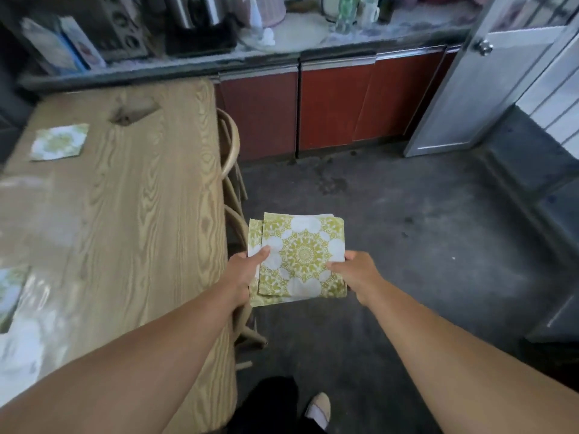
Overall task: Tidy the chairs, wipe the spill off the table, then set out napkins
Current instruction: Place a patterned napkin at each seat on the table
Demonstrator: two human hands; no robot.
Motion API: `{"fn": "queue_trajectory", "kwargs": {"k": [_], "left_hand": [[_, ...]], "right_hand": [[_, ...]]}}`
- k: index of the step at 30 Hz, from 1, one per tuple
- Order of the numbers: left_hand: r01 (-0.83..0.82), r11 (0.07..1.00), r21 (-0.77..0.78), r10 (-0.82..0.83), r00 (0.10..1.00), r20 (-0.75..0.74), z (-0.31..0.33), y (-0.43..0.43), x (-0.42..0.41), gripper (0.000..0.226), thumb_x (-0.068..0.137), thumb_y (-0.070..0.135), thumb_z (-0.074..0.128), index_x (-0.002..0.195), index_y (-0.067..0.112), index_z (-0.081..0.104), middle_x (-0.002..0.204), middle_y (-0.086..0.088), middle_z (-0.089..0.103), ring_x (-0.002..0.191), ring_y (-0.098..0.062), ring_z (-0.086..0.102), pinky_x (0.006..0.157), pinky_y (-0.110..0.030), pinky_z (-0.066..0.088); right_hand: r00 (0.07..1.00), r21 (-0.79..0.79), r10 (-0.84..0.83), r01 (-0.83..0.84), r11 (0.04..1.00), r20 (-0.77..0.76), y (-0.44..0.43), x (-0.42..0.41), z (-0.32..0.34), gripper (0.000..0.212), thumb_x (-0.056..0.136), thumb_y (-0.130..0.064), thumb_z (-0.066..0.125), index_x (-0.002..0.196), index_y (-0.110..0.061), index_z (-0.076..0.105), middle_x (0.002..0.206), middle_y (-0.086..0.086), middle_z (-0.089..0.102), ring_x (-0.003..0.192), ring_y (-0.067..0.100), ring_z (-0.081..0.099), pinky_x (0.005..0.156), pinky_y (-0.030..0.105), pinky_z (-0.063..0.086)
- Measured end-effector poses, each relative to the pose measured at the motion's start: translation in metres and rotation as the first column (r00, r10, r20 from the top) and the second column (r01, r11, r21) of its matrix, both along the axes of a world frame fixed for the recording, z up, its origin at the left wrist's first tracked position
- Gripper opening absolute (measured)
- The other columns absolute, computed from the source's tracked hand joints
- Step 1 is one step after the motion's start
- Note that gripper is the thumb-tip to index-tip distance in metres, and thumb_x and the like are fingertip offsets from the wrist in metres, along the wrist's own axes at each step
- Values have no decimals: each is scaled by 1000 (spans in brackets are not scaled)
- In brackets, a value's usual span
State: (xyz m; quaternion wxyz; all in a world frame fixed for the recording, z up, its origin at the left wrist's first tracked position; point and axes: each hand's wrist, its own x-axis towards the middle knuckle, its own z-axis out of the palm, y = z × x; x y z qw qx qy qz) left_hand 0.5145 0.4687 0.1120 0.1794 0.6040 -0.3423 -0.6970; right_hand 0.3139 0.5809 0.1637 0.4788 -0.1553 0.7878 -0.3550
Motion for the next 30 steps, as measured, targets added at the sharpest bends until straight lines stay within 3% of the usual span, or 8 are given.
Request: {"fn": "queue_trajectory", "kwargs": {"k": [3, 4, 7, 13, 20, 24, 27, 30], "left_hand": [[-56, 997, 47, 56, 998, 8, 35, -3, -14, 38, 86, 40, 68, 109, 11, 62, 109, -14, 69, 102, -34, 65, 93, -54, 51], [-93, 994, 62, 93, 996, 3, 36, -9, -17, 32, 92, 34, 62, 111, 9, 62, 107, -15, 69, 100, -35, 66, 91, -54, 51], [-190, 977, 100, 195, 980, -41, 27, -36, -23, 29, 96, 31, 55, 112, 7, 62, 105, -18, 70, 98, -36, 67, 90, -55, 51], [-313, 929, 195, 342, 930, -133, 18, -97, -44, 31, 97, 36, 51, 111, 10, 64, 104, -14, 70, 95, -33, 66, 86, -50, 52], [-402, 905, 141, 419, 898, -133, 25, -167, -56, 31, 95, 33, 56, 110, 7, 65, 112, -16, 69, 103, -35, 65, 92, -54, 50], [-527, 839, 136, 543, 827, -142, 23, -190, -38, 38, 96, 34, 54, 117, 4, 61, 114, -16, 67, 103, -36, 65, 86, -52, 53], [-628, 765, 146, 644, 752, -143, 16, -199, -17, 41, 96, 40, 51, 121, 9, 58, 122, -14, 64, 109, -35, 62, 84, -47, 54], [-730, 667, 151, 745, 649, -154, 8, -200, -2, 40, 98, 41, 45, 124, 12, 53, 129, -11, 59, 120, -33, 55, 90, -45, 50]], "right_hand": [[995, -7, 94, -94, 996, 35, -33, -11, 1, 13, 88, -6, 67, 100, -9, 69, 93, 6, 72, 74, 15, 67, 55, 21, 49], [992, -7, 119, -119, 993, 48, -46, -14, -1, 12, 88, -6, 67, 99, -8, 68, 92, 6, 71, 73, 15, 66, 54, 22, 49], [978, -2, 202, -202, 979, 55, -90, -22, -9, 12, 87, -5, 67, 99, -5, 69, 92, 9, 72, 81, 23, 70, 66, 30, 57], [944, 11, 330, -330, 944, 20, -173, -40, -15, 8, 85, -10, 70, 93, -9, 69, 94, 9, 73, 88, 25, 71, 83, 41, 58], [897, -16, 442, -442, 897, 16, -270, -55, -3, 9, 86, -6, 69, 95, -8, 68, 93, 10, 71, 86, 26, 70, 80, 38, 58], [825, -1, 564, -564, 826, 18, -322, -42, -8, 10, 87, -9, 69, 96, -11, 68, 94, 7, 71, 88, 24, 70, 84, 41, 58], [727, 14, 686, -686, 727, 19, -364, -18, -16, 3, 89, -11, 67, 92, -12, 67, 93, 6, 71, 87, 23, 70, 84, 39, 58], [602, 24, 797, -798, 602, 41, -400, 7, -23, 15, 90, -12, 64, 104, -7, 68, 99, 9, 72, 89, 24, 70, 83, 38, 58]]}}
